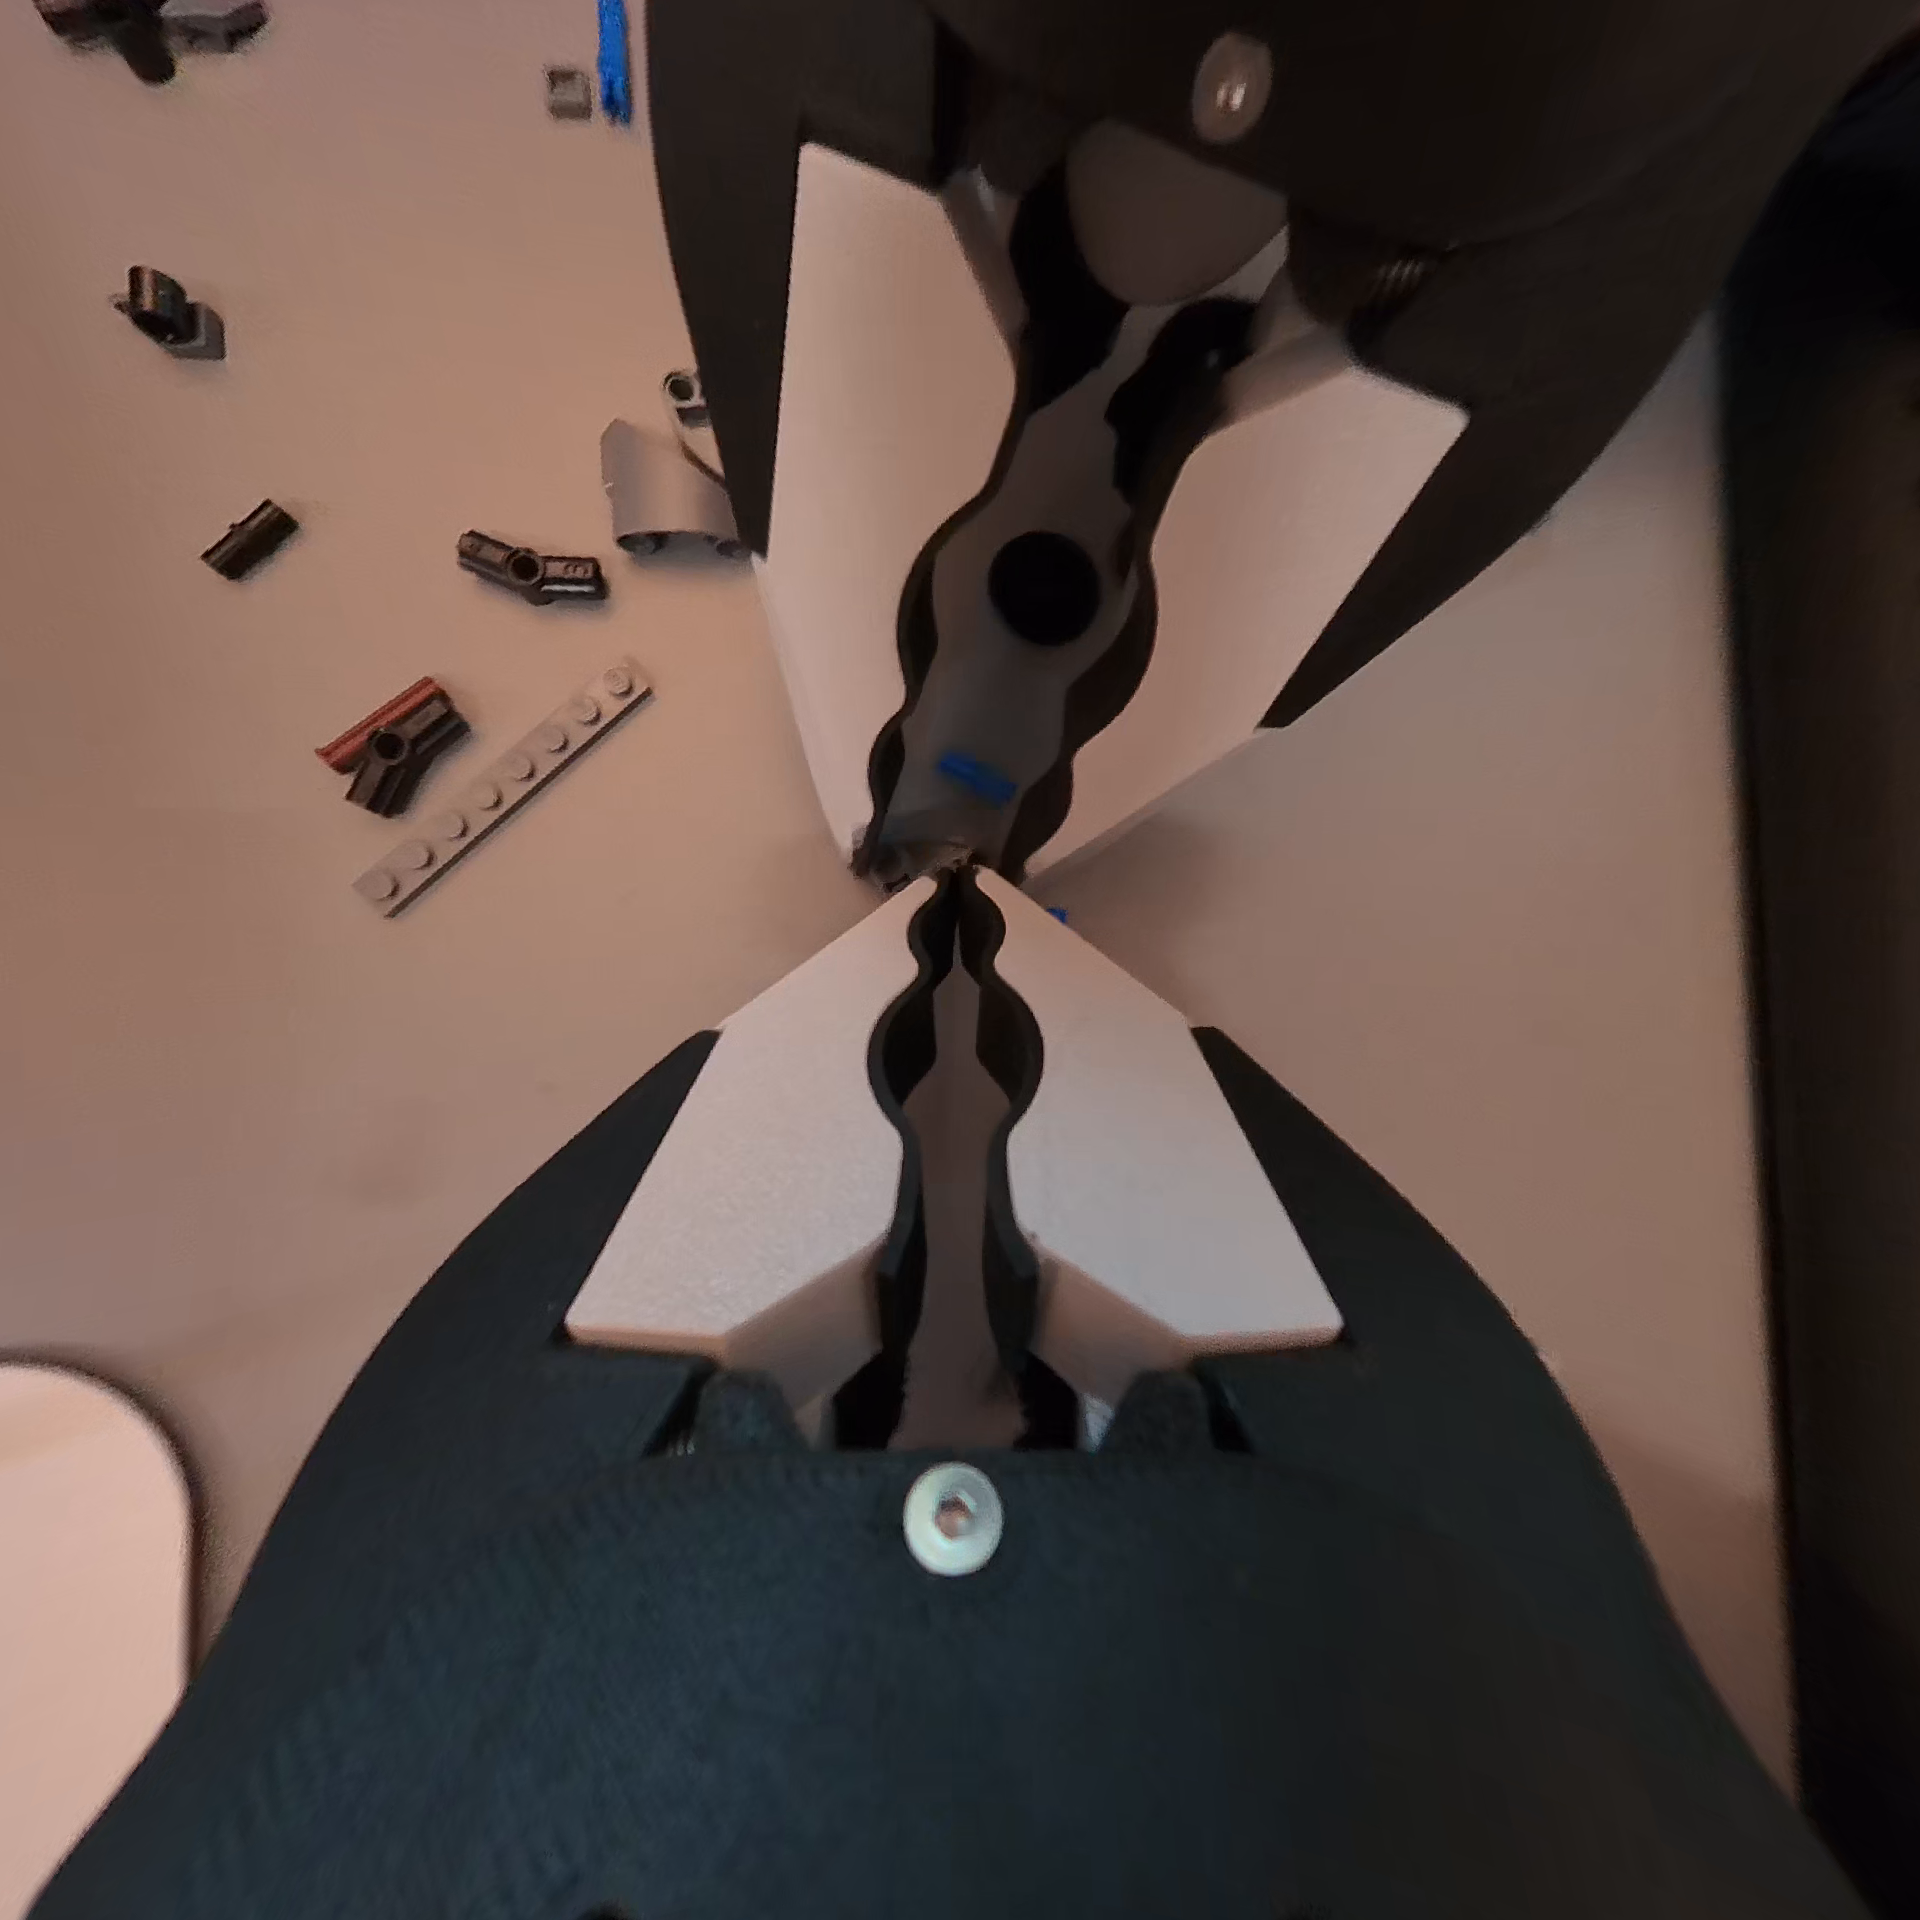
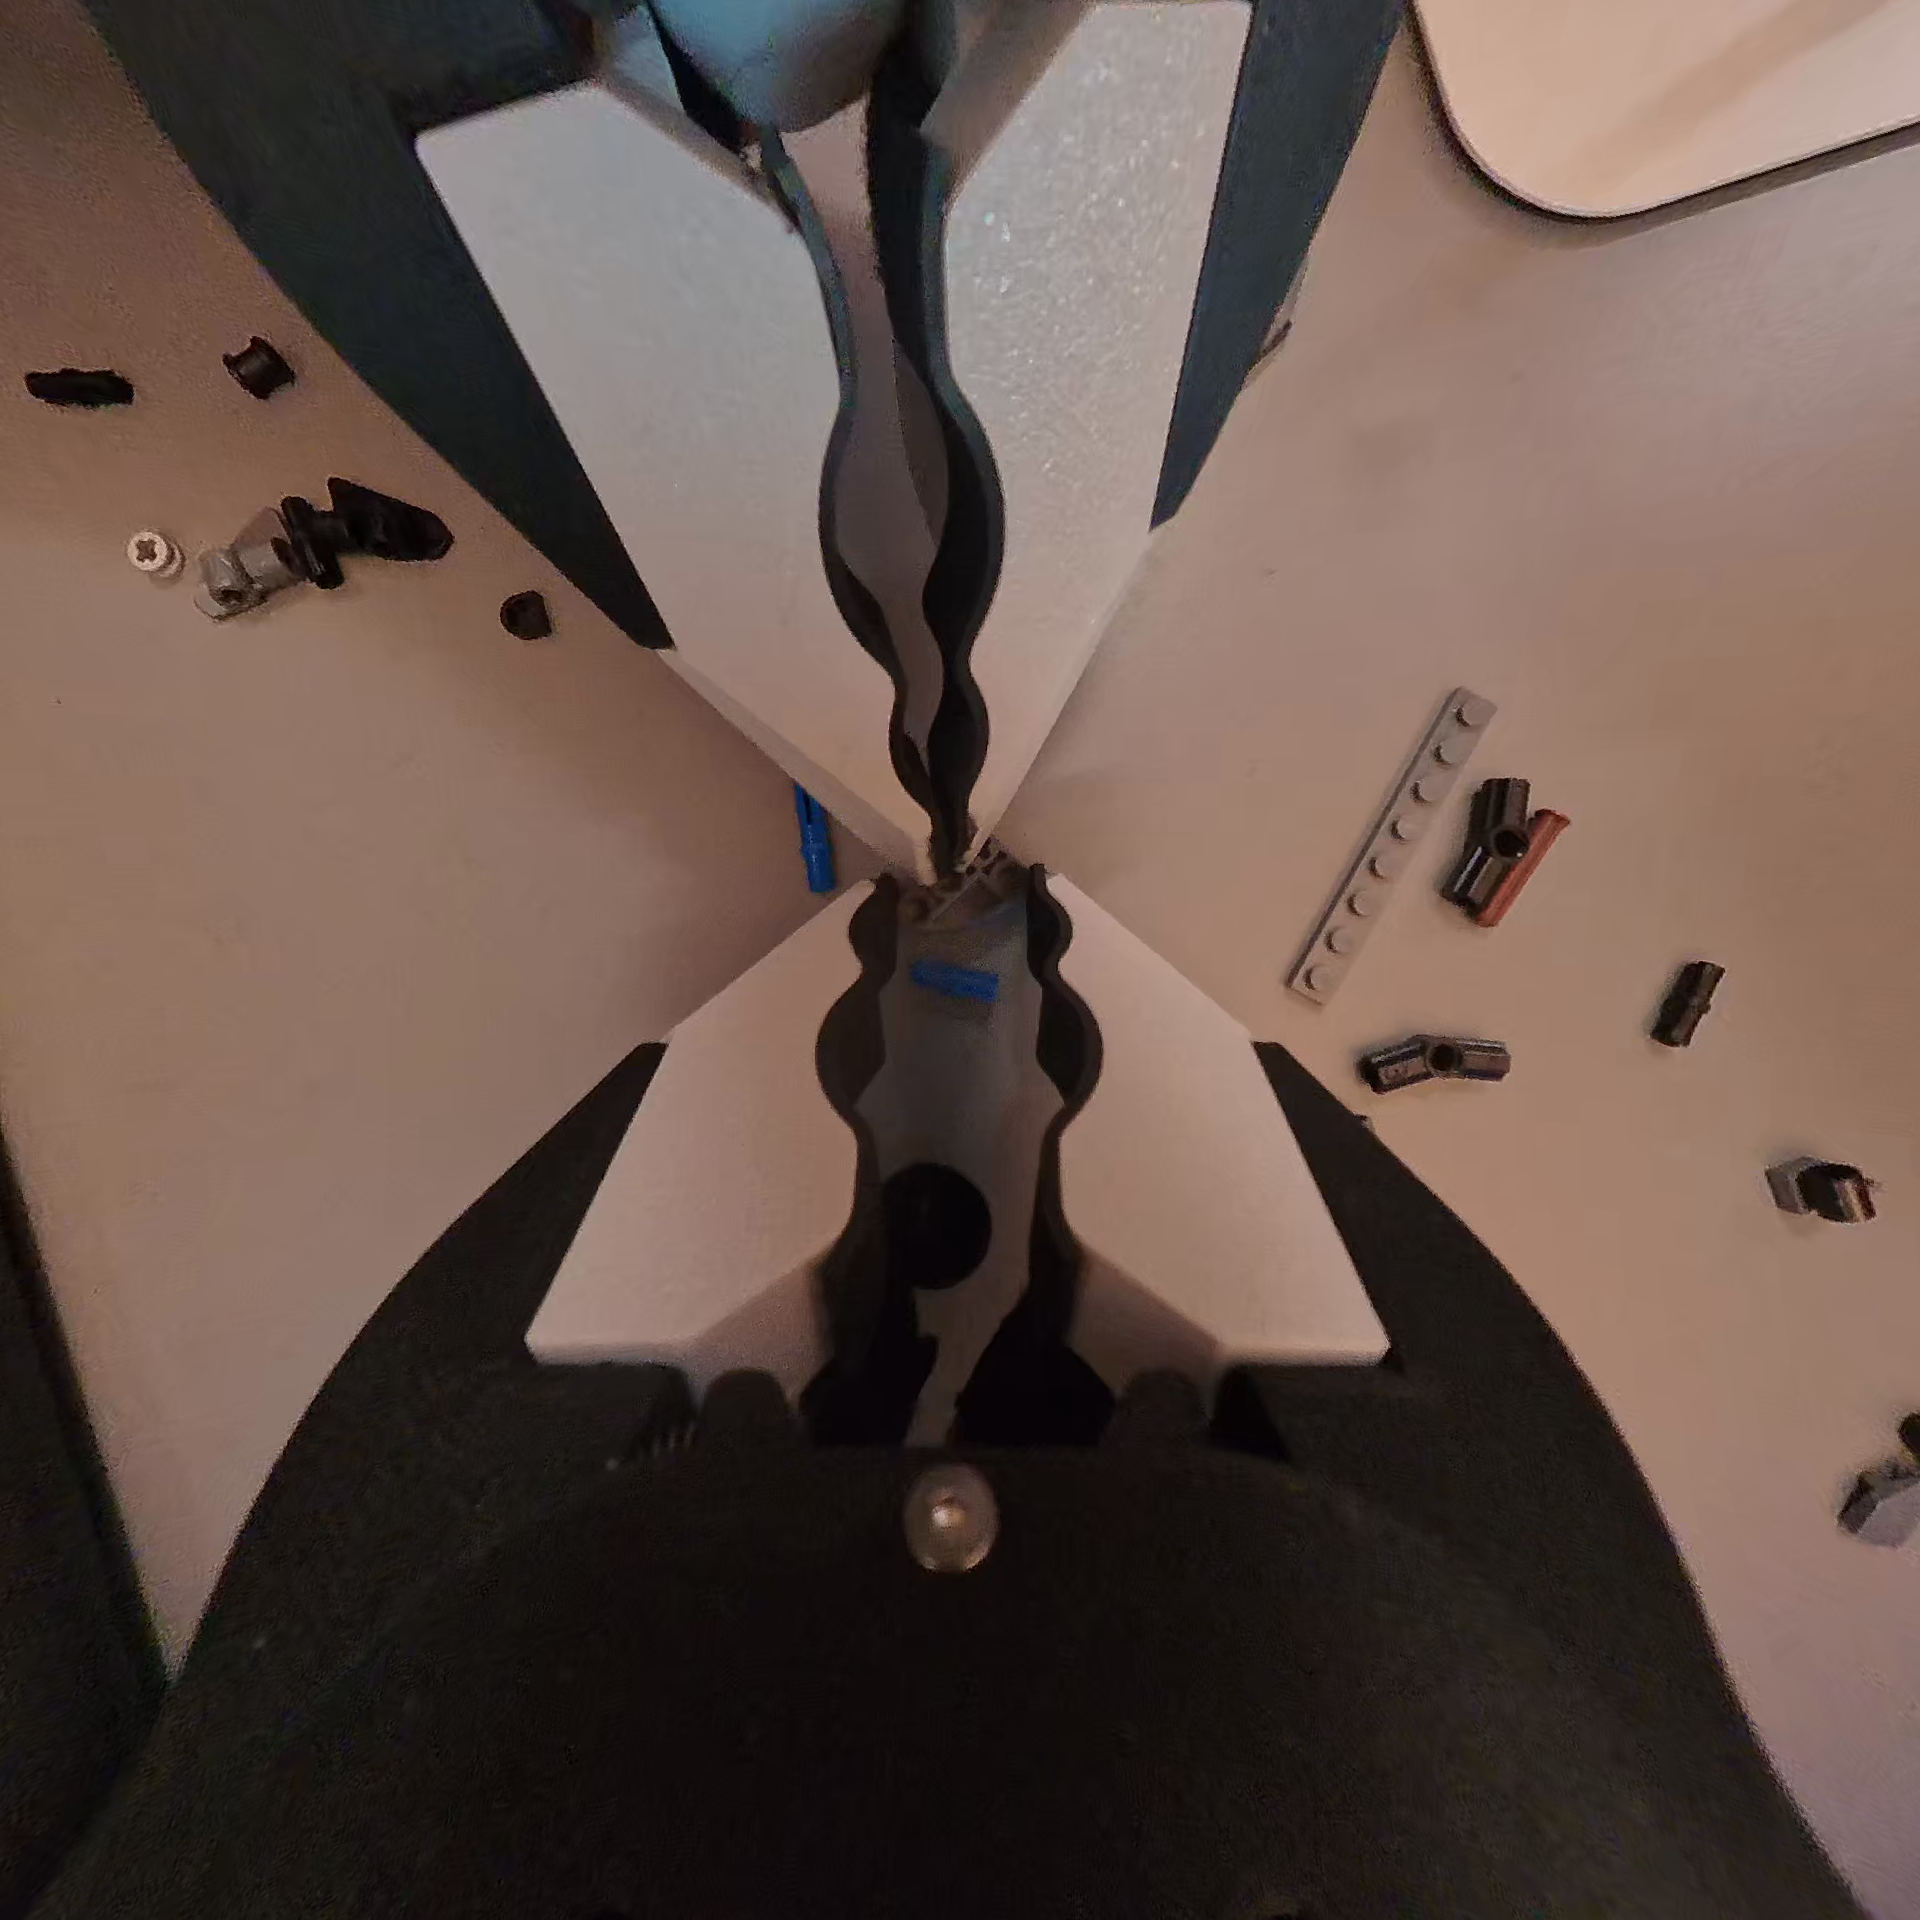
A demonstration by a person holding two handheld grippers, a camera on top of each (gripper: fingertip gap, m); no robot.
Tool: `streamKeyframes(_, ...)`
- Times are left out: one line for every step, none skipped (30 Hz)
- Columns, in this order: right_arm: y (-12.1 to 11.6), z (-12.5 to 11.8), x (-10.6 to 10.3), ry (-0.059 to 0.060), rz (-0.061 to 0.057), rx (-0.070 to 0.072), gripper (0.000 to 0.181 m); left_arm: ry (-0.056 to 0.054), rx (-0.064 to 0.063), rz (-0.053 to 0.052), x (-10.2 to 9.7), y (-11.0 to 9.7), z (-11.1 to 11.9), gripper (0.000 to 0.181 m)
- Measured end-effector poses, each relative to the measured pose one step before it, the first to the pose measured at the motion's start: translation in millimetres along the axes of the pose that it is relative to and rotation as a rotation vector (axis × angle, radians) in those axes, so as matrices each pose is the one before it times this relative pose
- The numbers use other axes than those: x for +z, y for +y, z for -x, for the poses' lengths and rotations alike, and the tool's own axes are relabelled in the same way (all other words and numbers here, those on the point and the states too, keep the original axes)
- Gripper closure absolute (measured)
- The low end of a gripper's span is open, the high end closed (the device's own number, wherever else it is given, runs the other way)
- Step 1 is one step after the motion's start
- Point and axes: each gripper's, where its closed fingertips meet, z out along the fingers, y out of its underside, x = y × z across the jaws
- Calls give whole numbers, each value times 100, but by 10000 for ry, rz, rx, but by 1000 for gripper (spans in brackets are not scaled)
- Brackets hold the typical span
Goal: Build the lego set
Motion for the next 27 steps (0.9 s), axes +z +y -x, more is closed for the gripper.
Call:
streamKeyframes(-2, 4, 12, 7, -6, -12, 157, 24, -59, -21, -40, 82, 55, 181)
streamKeyframes(6, 17, -15, -5, 2, -10, 157, -86, -26, 40, -60, 160, 197, 181)
streamKeyframes(14, 15, -6, -5, 9, -21, 157, -60, -44, 6, -98, 76, 168, 181)
streamKeyframes(-1, 0, -10, 2, 5, -15, 157, 21, -51, -57, -110, -33, 27, 181)
streamKeyframes(-21, -5, -12, -13, -3, 11, 157, 3, -16, -50, -114, -48, 29, 181)
streamKeyframes(-90, 13, -97, -36, -46, 49, 157, -61, -8, 1, -86, 25, 108, 181)
streamKeyframes(-185, -27, -250, -28, -132, 81, 157, -55, -22, 21, -78, 50, 117, 181)
streamKeyframes(-275, -133, -435, 32, -210, 83, 157, -7, -3, -26, -77, -12, 24, 181)
streamKeyframes(-294, -233, -581, 91, -250, 75, 157, -35, -2, -62, -98, -53, 73, 181)
streamKeyframes(-262, -285, -660, 103, -251, 95, 158, -42, -24, -56, -103, -73, 112, 181)
streamKeyframes(-173, -318, -659, 90, -217, 120, 158, 2, -19, -54, -83, -61, 36, 181)
streamKeyframes(-7, -303, -590, 61, -130, 121, 158, 42, -3, -26, -59, -23, -38, 181)
streamKeyframes(238, -292, -481, 61, 0, 103, 159, 4, 11, -28, -24, -32, 2, 181)
streamKeyframes(445, -337, -370, 107, 127, 62, 160, -62, -9, -22, -37, -36, 109, 181)
streamKeyframes(509, -221, -267, 86, 187, -9, 160, 0, -17, -16, -19, -38, 13, 181)
streamKeyframes(410, 74, -196, -50, 133, -85, 159, 48, 9, -5, -6, -6, -84, 181)
streamKeyframes(263, 368, -132, -200, 49, -116, 159, 26, 33, 16, 3, 18, -71, 181)
streamKeyframes(235, 447, -17, -248, 58, -79, 159, -39, 23, 25, 3, 31, 46, 181)
streamKeyframes(284, 458, 116, -250, 142, -53, 158, 8, 2, 18, 9, 15, -14, 181)
streamKeyframes(318, 465, 259, -220, 209, -95, 158, 29, 15, -4, 29, -18, -54, 181)
streamKeyframes(337, 407, 326, -150, 263, -129, 158, -8, 10, 7, 51, 7, 0, 181)
streamKeyframes(351, 342, 348, -118, 288, -111, 158, 3, 7, 28, 61, 34, 0, 181)
streamKeyframes(341, 255, 323, -87, 274, -70, 158, 16, 13, 39, 65, 53, -33, 181)
streamKeyframes(356, 122, 262, -27, 263, -36, 158, 9, 13, 39, 70, 66, -32, 181)
streamKeyframes(360, -7, 197, 27, 238, -9, 158, -28, 7, 29, 54, 42, 42, 181)
streamKeyframes(302, -93, 113, 50, 176, 15, 158, -29, -4, 12, 19, 12, 45, 181)
streamKeyframes(198, -77, 63, 30, 100, 24, 159, -5, -11, 3, 15, -5, 15, 181)
